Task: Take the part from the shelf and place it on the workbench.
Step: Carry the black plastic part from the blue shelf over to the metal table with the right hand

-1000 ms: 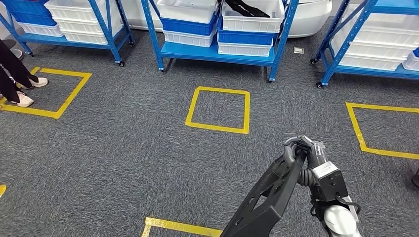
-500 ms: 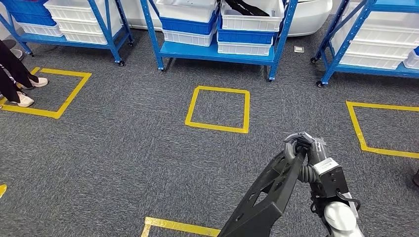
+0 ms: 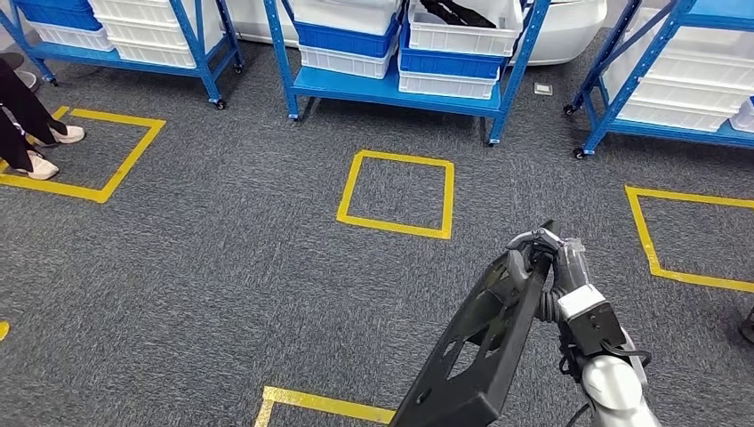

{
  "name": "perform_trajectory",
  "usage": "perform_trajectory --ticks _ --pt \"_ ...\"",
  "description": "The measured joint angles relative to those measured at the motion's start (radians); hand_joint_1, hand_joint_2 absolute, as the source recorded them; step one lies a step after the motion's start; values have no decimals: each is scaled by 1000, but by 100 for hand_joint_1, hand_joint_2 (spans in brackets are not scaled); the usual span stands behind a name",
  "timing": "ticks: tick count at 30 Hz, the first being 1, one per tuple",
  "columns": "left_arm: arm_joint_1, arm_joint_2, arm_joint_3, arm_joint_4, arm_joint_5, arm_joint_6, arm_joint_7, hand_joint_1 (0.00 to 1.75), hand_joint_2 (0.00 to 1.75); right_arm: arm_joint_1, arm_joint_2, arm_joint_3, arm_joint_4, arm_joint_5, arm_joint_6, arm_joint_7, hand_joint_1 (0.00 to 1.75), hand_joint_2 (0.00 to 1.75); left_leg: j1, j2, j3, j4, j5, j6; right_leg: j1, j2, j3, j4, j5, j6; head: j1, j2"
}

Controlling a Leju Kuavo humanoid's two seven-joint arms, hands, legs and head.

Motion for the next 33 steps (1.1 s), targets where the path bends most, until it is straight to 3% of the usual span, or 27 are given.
perform_trajectory --ticks 1,2,5,7,9,11,13,15,16,17,18,21,22,23,26,28,31,32,33 --pt "0 0 0 0 -5 -1 8 0 0 14 1 -2 -9 9 -1 2 175 175 1 -5 -2 -1 3 -1 -5 1 -31 65 -27 5 0 0" --pt "0 1 0 0 -6 -2 14 0 0 26 2 -3 -17 15 -1 5 175 175 3 -11 -6 1 5 -4 -10 1 -37 79 -28 16 0 0" --pt "0 2 2 -1 -6 2 27 0 0 35 7 -2 -28 25 1 11 175 175 8 -29 -19 16 7 -22 -26 14 58 -105 47 53 2 0" --pt "0 4 3 -2 -6 6 31 0 0 35 10 -1 -32 31 3 14 175 175 5 -38 -28 31 5 -38 -27 23 87 -169 74 44 2 0" --pt "3 5 4 -2 -6 8 33 0 0 35 14 0 -34 35 4 15 175 175 5 -44 -33 33 8 -50 -22 17 84 -162 80 19 0 0" --pt "6 5 7 -2 -5 13 34 0 0 35 17 0 -36 36 6 16 175 175 10 -39 -41 47 -1 -57 -23 6 85 -159 88 2 -2 0" --pt "9 5 11 -2 -4 23 33 0 0 36 18 -2 -40 37 9 16 175 175 13 -19 -80 139 -65 -60 -22 -5 81 -159 95 -11 -4 0" --pt "11 5 17 -2 -3 30 32 0 0 36 16 -8 -44 36 16 19 175 175 12 -4 -141 290 -146 -60 -14 -19 74 -159 97 -16 -5 0" --pt "13 6 20 -2 -3 32 31 0 0 35 14 -14 -44 34 23 23 175 175 12 -2 -159 341 -167 -59 -10 -27 72 -159 97 -17 -5 0" --pt "14 6 23 -2 -4 33 32 0 0 31 11 -19 -44 32 31 28 175 175 11 -1 -157 355 -169 -55 -7 -35 71 -159 98 -18 -5 0" --pt "15 6 26 -2 -4 35 33 0 0 25 6 -25 -43 29 38 33 175 175 11 2 -132 324 -154 -50 -5 -42 71 -159 97 -18 -5 0" --pt "14 6 32 -2 -7 37 37 0 0 1 -7 -37 -42 22 52 41 175 175 0 37 -8 126 -97 -30 3 -60 73 -159 95 -15 -4 0" --pt "14 6 32 -2 -8 37 37 0 0 -4 -10 -39 -41 21 54 41 175 175 -4 46 13 90 -91 -26 5 -64 73 -159 94 -13 -3 0" --pt "13 5 32 -2 -9 37 38 0 0 -8 -12 -41 -40 20 54 40 175 175 -8 50 20 76 -91 -25 8 -68 74 -160 93 -10 -3 0" --pt "14 3 33 -2 -11 38 38 0 0 -11 -15 -43 -36 19 54 35 175 175 -12 31 19 69 -85 -16 11 -81 75 -165 92 2 -2 0" --pt "15 2 35 -2 -12 38 38 0 0 -11 -17 -45 -33 19 53 31 175 175 -11 16 27 52 -75 -3 10 -63 67 -139 73 9 0 0" --pt "14 1 38 -2 -15 37 38 0 0 -11 -19 -50 -25 22 51 27 175 175 -10 -7 28 44 -67 8 5 -14 -18 36 -5 3 3 0" --pt "14 1 40 -2 -17 37 38 0 0 -11 -20 -51 -21 24 49 27 175 175 -11 -18 26 45 -67 8 4 -8 -47 92 -22 5 4 0" --pt "14 0 41 -2 -19 37 38 0 0 -12 -20 -51 -18 28 47 27 175 175 -11 -28 26 45 -66 9 4 -6 -61 113 -22 11 4 0"
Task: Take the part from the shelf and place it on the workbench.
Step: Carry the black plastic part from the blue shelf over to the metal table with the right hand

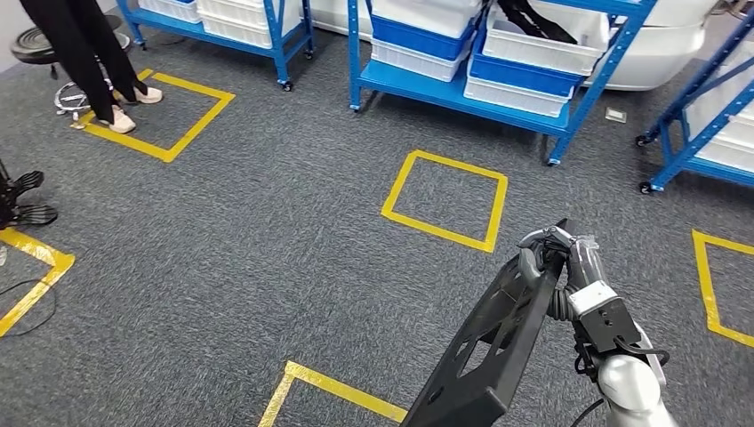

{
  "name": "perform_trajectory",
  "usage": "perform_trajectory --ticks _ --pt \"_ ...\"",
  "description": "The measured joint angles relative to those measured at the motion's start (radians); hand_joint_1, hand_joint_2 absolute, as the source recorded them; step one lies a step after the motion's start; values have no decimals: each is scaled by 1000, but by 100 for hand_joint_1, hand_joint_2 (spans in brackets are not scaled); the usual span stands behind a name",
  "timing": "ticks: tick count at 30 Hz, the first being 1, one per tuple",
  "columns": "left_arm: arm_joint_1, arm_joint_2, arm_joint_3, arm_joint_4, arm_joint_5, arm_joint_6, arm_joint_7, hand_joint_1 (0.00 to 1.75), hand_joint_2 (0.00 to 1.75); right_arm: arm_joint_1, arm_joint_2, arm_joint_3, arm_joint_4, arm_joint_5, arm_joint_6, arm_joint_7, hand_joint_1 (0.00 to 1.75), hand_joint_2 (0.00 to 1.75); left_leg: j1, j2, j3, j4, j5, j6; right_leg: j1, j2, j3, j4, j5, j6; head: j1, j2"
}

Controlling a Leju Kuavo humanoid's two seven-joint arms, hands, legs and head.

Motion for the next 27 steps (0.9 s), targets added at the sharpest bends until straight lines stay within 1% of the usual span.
perform_trajectory --ticks 1,2,3,4,5,6,7,8,9,10,11,12,13,14,15,16,17,18,19,20,21,23,24,25,26,27 --pt "0 0 1 0 -2 -1 0 0 0 -3 0 0 2 4 -2 0 175 175 0 -11 0 1 0 0 0 2 6 -18 17 9 0 0" --pt "0 0 1 0 -5 -3 0 0 0 -7 0 0 4 7 -5 2 175 175 0 -21 1 3 0 0 -1 6 31 -74 46 18 0 0" --pt "0 0 1 0 -8 -5 1 0 0 -15 -1 -1 5 10 -7 6 175 175 0 -30 0 5 0 -1 -4 20 63 -148 78 25 1 0" --pt "0 0 1 0 -11 -7 2 0 0 -23 -3 -2 6 12 -8 11 175 175 -3 -40 -3 9 -1 -4 -6 34 91 -212 105 27 0 0" --pt "0 0 1 0 -14 -10 3 0 0 -32 -7 -4 6 14 -9 18 175 175 -4 -47 -7 13 0 -8 -6 44 108 -256 122 23 0 0" --pt "0 0 1 0 -17 -12 5 0 0 -41 -11 -7 8 15 -10 25 175 175 -6 -54 -13 15 1 -13 -5 50 115 -275 129 16 -1 0" --pt "1 0 2 0 -19 -14 6 0 0 -47 -16 -10 9 15 -10 32 175 175 -7 -60 -17 16 3 -18 -1 44 114 -275 132 8 -2 0" --pt "2 1 2 0 -20 -15 8 0 0 -53 -21 -13 10 15 -10 37 175 175 -6 -64 -21 18 3 -22 -6 35 113 -276 134 0 -2 0" --pt "3 2 3 0 -21 -17 9 0 0 -59 -25 -15 11 14 -10 41 175 175 -7 -57 -25 26 -3 -25 -10 28 114 -278 137 -7 -2 0" --pt "3 3 4 0 -22 -17 9 0 0 -64 -28 -18 11 14 -9 43 175 175 -7 -42 -36 49 -19 -29 -15 19 117 -280 139 -16 -4 0" --pt "2 3 4 0 -23 -17 10 0 0 -68 -31 -20 12 14 -9 44 175 175 -7 -21 -55 91 -45 -33 -19 10 119 -283 140 -25 -7 0" --pt "1 3 5 0 -25 -17 10 0 0 -70 -34 -23 12 14 -8 45 175 175 -5 1 -82 151 -78 -39 -16 0 120 -283 139 -31 -9 0" --pt "0 3 5 0 -27 -17 11 0 0 -71 -35 -25 13 14 -7 46 175 175 -2 13 -115 219 -110 -45 -14 -10 120 -283 138 -35 -11 0" --pt "-1 2 5 0 -29 -17 13 0 0 -73 -37 -27 15 15 -6 47 175 175 2 19 -143 278 -132 -49 -13 -19 120 -283 138 -35 -11 0" --pt "-1 2 5 0 -30 -17 15 0 0 -76 -38 -28 18 17 -4 50 175 175 6 22 -158 308 -136 -53 -13 -29 120 -282 138 -35 -12 0" --pt "-1 2 5 0 -31 -17 18 0 0 -81 -38 -28 21 20 -2 53 175 175 10 26 -153 296 -122 -56 -13 -38 120 -282 137 -35 -12 0" --pt "-1 1 5 -1 -32 -17 21 0 0 -87 -37 -27 25 25 0 55 175 175 12 33 -126 246 -93 -58 -14 -47 121 -282 137 -34 -12 0" --pt "-1 1 5 -1 -33 -17 23 0 0 -95 -37 -27 30 30 2 58 175 175 14 48 -86 173 -60 -58 -15 -55 123 -282 135 -31 -12 0" --pt "-2 0 5 -1 -35 -17 25 0 0 -104 -36 -26 34 36 4 59 175 175 13 63 -49 104 -35 -56 -12 -61 124 -281 133 -27 -12 0" --pt "-3 -1 5 -1 -37 -17 26 0 0 -114 -36 -25 39 42 5 60 175 175 11 73 -24 57 -21 -53 -8 -67 124 -281 131 -22 -11 0" --pt "-4 -3 5 -2 -39 -17 27 0 0 -125 -35 -25 44 46 4 60 175 175 7 78 -12 33 -17 -48 -4 -72 125 -281 129 -16 -9 0" --pt "-6 -6 5 -2 -43 -18 28 0 0 -141 -32 -24 54 55 3 61 175 175 -1 60 -14 26 -16 -33 2 -86 128 -284 128 -1 -5 0" --pt "-5 -7 5 -2 -46 -19 28 0 0 -145 -31 -23 59 58 3 62 175 175 -3 52 -12 21 -13 -24 1 -84 127 -282 125 6 -6 0" --pt "-6 -8 5 -2 -49 -21 29 0 0 -148 -31 -23 63 61 2 62 175 175 -4 43 -10 16 -8 -14 0 -72 123 -270 116 11 -5 0" --pt "-6 -9 5 -2 -53 -23 30 0 0 -149 -31 -24 67 64 1 62 175 175 -3 35 -7 11 -4 -6 -3 -51 108 -235 96 11 -4 0" --pt "-6 -9 5 -3 -57 -26 30 0 0 -148 -31 -25 71 65 0 63 175 175 -2 27 -6 8 -1 -1 -7 -27 82 -180 70 9 -3 0"
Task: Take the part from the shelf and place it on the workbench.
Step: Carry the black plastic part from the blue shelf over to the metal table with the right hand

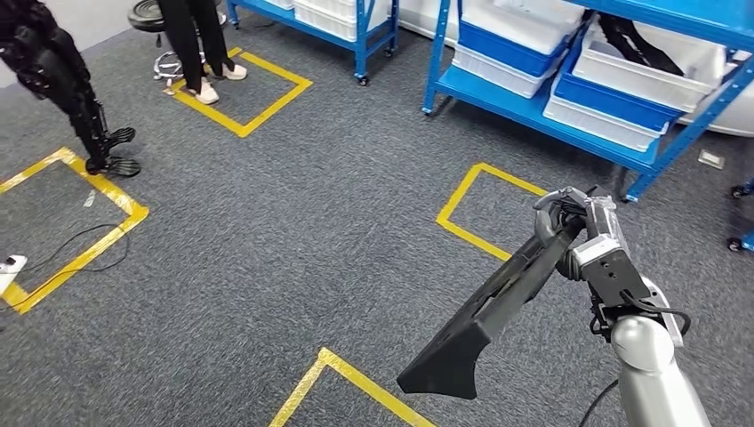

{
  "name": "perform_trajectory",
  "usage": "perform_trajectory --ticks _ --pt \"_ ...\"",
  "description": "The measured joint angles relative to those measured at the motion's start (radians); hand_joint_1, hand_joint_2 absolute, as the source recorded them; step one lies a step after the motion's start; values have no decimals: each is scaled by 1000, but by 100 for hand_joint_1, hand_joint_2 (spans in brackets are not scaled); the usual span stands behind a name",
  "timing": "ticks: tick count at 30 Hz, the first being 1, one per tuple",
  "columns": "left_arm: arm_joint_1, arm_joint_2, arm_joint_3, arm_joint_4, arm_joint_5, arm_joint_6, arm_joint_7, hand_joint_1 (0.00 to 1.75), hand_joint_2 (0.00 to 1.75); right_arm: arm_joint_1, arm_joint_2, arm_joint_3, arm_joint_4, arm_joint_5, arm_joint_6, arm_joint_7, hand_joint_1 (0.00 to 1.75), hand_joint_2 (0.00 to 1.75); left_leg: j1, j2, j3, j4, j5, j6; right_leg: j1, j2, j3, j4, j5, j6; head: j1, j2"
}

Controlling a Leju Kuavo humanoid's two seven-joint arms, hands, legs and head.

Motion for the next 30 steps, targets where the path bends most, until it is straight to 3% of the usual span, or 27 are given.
perform_trajectory --ticks 2,3,4,5,7,9,11,12,14,16,17,18,19,20,22,24,25,27,28,30 --pt "-1 -1 0 -1 -7 -8 3 0 0 6 -1 -3 7 1 -1 1 175 175 -2 -19 -1 0 1 4 0 26 -69 140 -53 -1 1 0" --pt "0 -2 0 -1 -10 -12 5 0 0 12 -1 -4 9 1 -2 1 175 175 -3 -30 -1 0 1 4 0 29 -93 182 -62 3 1 0" --pt "0 -4 0 -1 -14 -16 7 0 0 19 -2 -6 11 2 -2 1 175 175 -4 -41 0 1 1 5 1 31 -99 187 -55 10 2 0" --pt "0 -5 0 -1 -18 -20 9 0 0 27 -2 -9 11 2 -3 1 175 175 -4 -53 1 1 0 4 2 34 -84 147 -31 18 2 0" --pt "0 -6 0 -1 -24 -27 12 0 0 43 -5 -17 8 1 -4 0 175 175 -6 -76 3 4 0 3 0 54 -20 2 32 28 2 0" --pt "0 -8 -1 -1 -31 -35 15 0 0 59 -7 -32 -1 -2 -5 -3 175 175 -9 -94 0 6 -1 -3 4 69 21 -90 66 17 2 0" --pt "3 -10 -1 -1 -39 -42 16 0 0 79 -8 -47 -13 -8 -6 -6 175 175 -12 -108 -5 6 1 -11 9 60 26 -102 72 -2 2 0" --pt "5 -10 -1 -1 -43 -45 17 0 0 89 -8 -53 -20 -10 -6 -8 175 175 -12 -103 -8 9 -1 -16 4 53 27 -103 75 -10 1 0" --pt "6 -10 -1 -1 -50 -48 17 0 0 109 -8 -63 -32 -15 -6 -12 175 175 -12 -65 -26 49 -30 -26 -7 37 31 -108 78 -28 -2 0" --pt "4 -9 -1 -1 -54 -50 17 0 0 129 -9 -76 -43 -20 -6 -16 175 175 -5 -20 -81 168 -96 -37 -7 19 35 -110 77 -43 -4 0" --pt "3 -9 -1 -1 -55 -51 17 0 0 137 -9 -82 -46 -21 -6 -17 175 175 0 -11 -114 238 -127 -43 -5 9 35 -110 76 -47 -5 0" --pt "3 -9 -1 -1 -56 -53 17 0 0 143 -9 -86 -49 -22 -6 -17 175 175 5 -8 -139 288 -142 -49 -5 0 36 -110 75 -48 -5 0" --pt "3 -9 -1 -1 -57 -54 17 0 0 148 -8 -89 -51 -22 -6 -17 175 175 11 -5 -146 301 -137 -54 -5 -9 37 -109 74 -47 -5 0" --pt "3 -9 -2 -1 -59 -56 17 0 0 153 -8 -93 -54 -23 -6 -17 175 175 16 -1 -133 275 -116 -58 -6 -17 39 -109 72 -46 -5 0" --pt "3 -8 -4 -1 -66 -61 17 0 0 163 -8 -104 -61 -23 -6 -18 175 175 23 29 -61 141 -56 -64 -8 -33 45 -107 65 -37 -5 0" --pt "1 -9 -9 -1 -75 -66 19 0 0 173 -7 -116 -72 -23 -6 -18 175 175 20 52 -7 43 -26 -59 -1 -47 50 -105 57 -23 -4 0" --pt "0 -9 -11 -1 -79 -67 21 0 0 179 -6 -121 -79 -23 -6 -18 175 175 15 53 0 28 -26 -53 4 -54 51 -105 55 -16 -3 0" --pt "-1 -9 -14 -1 -85 -68 27 0 0 188 -2 -129 -92 -22 -6 -19 175 175 7 33 -1 22 -22 -35 7 -66 54 -106 52 -2 0 0" --pt "-1 -10 -15 -1 -86 -68 29 0 0 192 0 -130 -97 -20 -6 -20 175 175 5 24 2 16 -19 -25 5 -60 52 -99 45 3 0 0" --pt "-2 -10 -15 -1 -87 -68 35 0 0 202 4 -134 -103 -17 -6 -22 175 175 5 8 7 4 -10 -7 -2 -20 22 -31 7 2 2 0"
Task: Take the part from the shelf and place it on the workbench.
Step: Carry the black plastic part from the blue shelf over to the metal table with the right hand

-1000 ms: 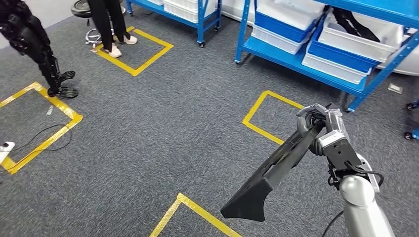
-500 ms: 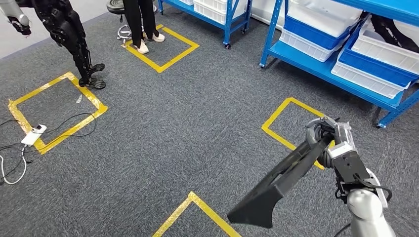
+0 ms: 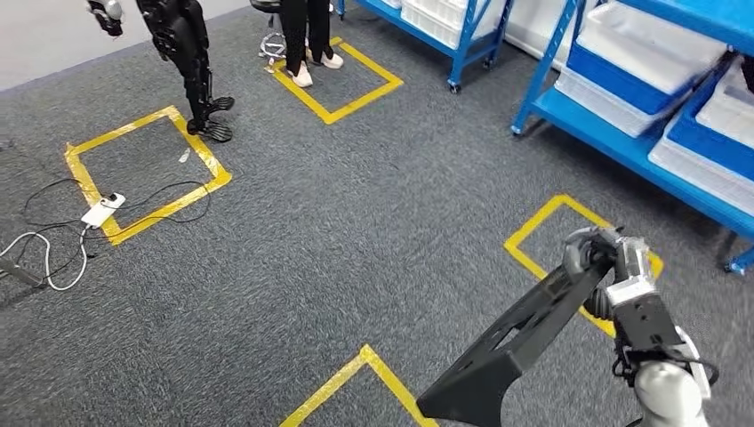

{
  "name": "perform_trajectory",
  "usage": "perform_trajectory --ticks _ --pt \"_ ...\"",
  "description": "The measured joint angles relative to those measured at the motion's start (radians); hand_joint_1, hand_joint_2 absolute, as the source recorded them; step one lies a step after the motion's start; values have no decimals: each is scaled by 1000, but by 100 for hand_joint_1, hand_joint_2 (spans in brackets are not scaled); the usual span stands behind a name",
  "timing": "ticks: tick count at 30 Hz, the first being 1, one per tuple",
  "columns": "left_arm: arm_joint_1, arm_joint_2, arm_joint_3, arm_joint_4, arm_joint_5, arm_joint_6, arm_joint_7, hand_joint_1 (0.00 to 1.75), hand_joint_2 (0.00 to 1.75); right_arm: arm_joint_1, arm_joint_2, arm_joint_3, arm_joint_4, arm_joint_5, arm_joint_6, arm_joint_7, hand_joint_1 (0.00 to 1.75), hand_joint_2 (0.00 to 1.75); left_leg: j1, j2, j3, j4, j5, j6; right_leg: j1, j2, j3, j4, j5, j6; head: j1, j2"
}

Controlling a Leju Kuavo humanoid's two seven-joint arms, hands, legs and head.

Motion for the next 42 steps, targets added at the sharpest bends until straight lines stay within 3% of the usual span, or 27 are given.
perform_trajectory --ticks 2,4,5,7,8,10,12,14,15,17,19,20,21,23,25,27,29,31,33,34,35,36,38,39,41,42 --pt "-1 -1 0 0 0 2 5 0 0 11 2 -7 -2 3 2 -3 175 175 -2 -18 -1 -2 2 7 -2 39 -66 135 -56 -6 2 0" --pt "-2 -3 0 0 0 5 10 0 0 20 2 -12 -1 3 7 -6 175 175 -4 -42 -1 -1 3 8 0 50 -113 218 -76 1 2 0" --pt "-2 -5 0 0 1 6 11 0 0 23 2 -13 -1 3 9 -7 175 175 -5 -53 -1 -1 3 8 0 52 -110 204 -62 8 2 0" --pt "-2 -6 0 0 1 8 14 0 0 25 2 -14 0 3 12 -9 175 175 -6 -75 1 0 3 8 -3 65 -53 76 -1 24 2 0" --pt "-2 -7 0 0 1 9 14 0 0 24 2 -15 0 3 12 -9 175 175 -8 -85 2 2 2 5 -3 77 -23 8 27 25 2 0" --pt "-1 -8 0 0 1 9 14 0 0 24 2 -16 0 3 12 -10 175 175 -12 -101 -2 5 2 -2 0 90 9 -63 54 15 2 0" --pt "1 -9 0 0 1 9 14 0 0 23 2 -16 0 3 12 -11 175 175 -13 -112 -8 6 4 -12 2 78 12 -68 60 -1 0 0" --pt "3 -9 1 0 1 9 15 0 0 23 4 -15 -1 3 12 -12 175 175 -12 -82 -20 31 -14 -21 -5 62 14 -72 64 -17 -2 0" --pt "3 -9 1 0 2 8 15 0 0 22 5 -15 -2 4 12 -12 175 175 -11 -58 -37 69 -39 -25 -9 53 16 -74 66 -27 -3 0" --pt "3 -8 1 0 3 5 16 0 0 24 8 -14 -3 7 13 -13 175 175 -5 -22 -96 195 -105 -34 -4 34 17 -74 64 -43 -6 0" --pt "2 -8 1 0 7 3 19 0 0 24 15 -9 -5 14 13 -13 175 175 3 -18 -144 294 -136 -44 -1 13 18 -74 62 -46 -6 0" --pt "3 -9 1 0 8 3 22 0 0 24 20 -5 -5 17 13 -13 175 175 7 -15 -143 293 -125 -47 -1 4 19 -74 61 -46 -7 0" --pt "3 -9 1 0 9 3 26 0 0 23 24 0 -5 20 13 -13 175 175 11 -9 -123 253 -99 -50 -2 -5 20 -74 60 -45 -7 0" --pt "1 -9 1 0 8 4 34 0 0 18 31 10 -5 24 13 -13 175 175 14 31 -52 119 -42 -52 2 -21 23 -70 54 -38 -8 0" --pt "-2 -10 2 0 8 6 40 0 0 2 35 15 -1 27 14 -12 175 175 9 57 -12 38 -19 -45 10 -34 23 -66 48 -27 -5 0" --pt "-4 -11 4 0 8 12 46 0 0 -22 38 22 9 30 14 -12 175 175 1 43 -13 28 -17 -32 17 -48 24 -66 46 -16 0 0" --pt "-4 -13 8 0 4 18 50 0 0 -40 43 34 22 33 15 -13 175 175 -2 25 -10 17 -9 -14 14 -37 17 -50 34 -8 1 0" --pt "-6 -14 10 -1 -3 21 51 0 0 -45 46 41 31 36 14 -14 175 175 -1 6 -7 8 0 3 5 8 -23 33 -9 -11 2 0" --pt "-7 -13 11 -1 -12 18 51 0 0 -38 48 41 36 38 12 -14 175 175 -2 -16 -9 7 2 9 3 41 -88 167 -61 -15 3 0" --pt "-6 -13 11 -1 -17 15 52 0 0 -30 49 41 37 38 11 -14 175 175 -2 -29 -10 7 2 9 3 47 -112 213 -73 -12 3 0" --pt "-6 -13 11 -1 -20 11 52 0 0 -22 51 41 37 38 10 -14 175 175 -2 -42 -9 8 2 9 2 50 -119 221 -68 -4 3 0" --pt "-6 -12 11 -1 -24 8 53 0 0 -14 53 41 37 38 10 -14 175 175 -2 -55 -8 8 2 8 -1 52 -107 191 -48 6 3 0" --pt "-6 -11 11 -1 -28 5 55 0 0 -4 56 39 37 38 8 -15 175 175 -2 -76 -7 10 2 4 -13 70 -49 62 7 24 3 0" --pt "-6 -9 12 -1 -30 5 56 0 0 -2 57 38 36 38 8 -15 175 175 -3 -85 -8 13 1 -1 -15 81 -23 4 29 26 3 0" --pt "-5 -7 13 -1 -32 5 60 0 0 2 59 37 34 38 7 -16 175 175 -6 -99 -14 15 2 -14 -14 98 1 -51 48 15 2 0" --pt "-3 -7 15 -1 -33 5 62 0 0 4 60 37 33 38 6 -17 175 175 -6 -104 -18 15 4 -19 -8 91 1 -51 51 5 1 0"
